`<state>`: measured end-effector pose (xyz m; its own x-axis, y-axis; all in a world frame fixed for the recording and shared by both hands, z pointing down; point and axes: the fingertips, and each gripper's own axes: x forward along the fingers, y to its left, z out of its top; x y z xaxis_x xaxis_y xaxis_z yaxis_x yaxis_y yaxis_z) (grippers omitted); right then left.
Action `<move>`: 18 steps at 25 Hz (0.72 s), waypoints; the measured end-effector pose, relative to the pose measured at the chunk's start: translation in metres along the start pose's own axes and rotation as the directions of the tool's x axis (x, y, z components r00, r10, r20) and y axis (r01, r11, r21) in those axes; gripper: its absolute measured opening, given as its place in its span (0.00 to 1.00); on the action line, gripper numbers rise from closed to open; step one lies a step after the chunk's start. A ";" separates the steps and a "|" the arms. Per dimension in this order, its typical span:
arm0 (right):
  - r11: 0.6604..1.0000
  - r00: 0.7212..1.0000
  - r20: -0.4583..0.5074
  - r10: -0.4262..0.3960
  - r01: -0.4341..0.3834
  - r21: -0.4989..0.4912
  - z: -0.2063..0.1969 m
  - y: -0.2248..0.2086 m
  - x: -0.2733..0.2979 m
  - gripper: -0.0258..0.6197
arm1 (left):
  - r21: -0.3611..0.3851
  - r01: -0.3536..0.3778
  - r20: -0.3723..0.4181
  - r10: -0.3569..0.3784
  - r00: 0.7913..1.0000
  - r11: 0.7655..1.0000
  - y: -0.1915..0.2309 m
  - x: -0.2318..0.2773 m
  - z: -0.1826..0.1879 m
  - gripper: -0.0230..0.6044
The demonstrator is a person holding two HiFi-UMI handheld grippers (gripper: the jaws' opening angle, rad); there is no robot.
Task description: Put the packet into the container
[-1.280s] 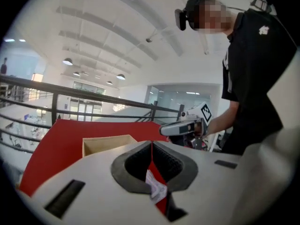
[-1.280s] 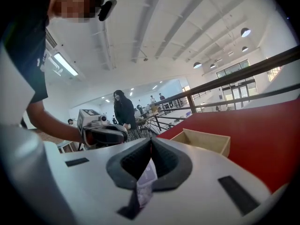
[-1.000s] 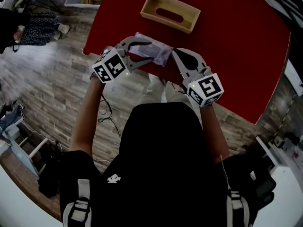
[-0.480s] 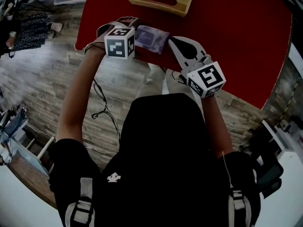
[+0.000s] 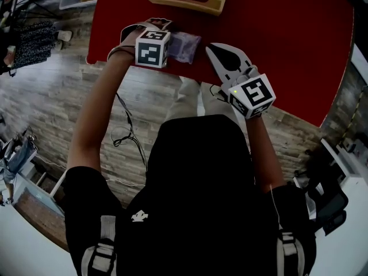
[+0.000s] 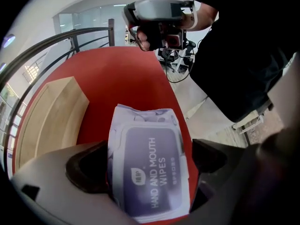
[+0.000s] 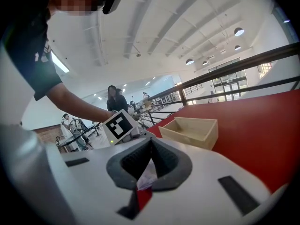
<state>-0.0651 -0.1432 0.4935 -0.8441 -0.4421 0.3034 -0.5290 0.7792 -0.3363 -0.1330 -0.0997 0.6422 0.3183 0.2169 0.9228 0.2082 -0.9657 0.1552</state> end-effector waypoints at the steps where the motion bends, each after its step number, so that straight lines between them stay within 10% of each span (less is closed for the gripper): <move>1: 1.000 1.000 -0.001 -0.004 0.004 0.000 0.000 -0.001 -0.001 0.07 | 0.000 -0.002 0.003 0.002 1.000 1.000 0.002 0.001 0.001 0.93; 18: 1.000 1.000 -0.004 -0.016 0.016 0.015 -0.007 -0.014 -0.006 0.07 | -0.070 -0.013 -0.024 0.012 1.000 0.997 0.008 -0.004 0.007 0.69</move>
<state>-0.0520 -0.1484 0.5029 -0.8350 -0.4529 0.3126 -0.5440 0.7653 -0.3441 -0.1260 -0.1070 0.6375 0.2987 0.2021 0.9327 0.1384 -0.9762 0.1672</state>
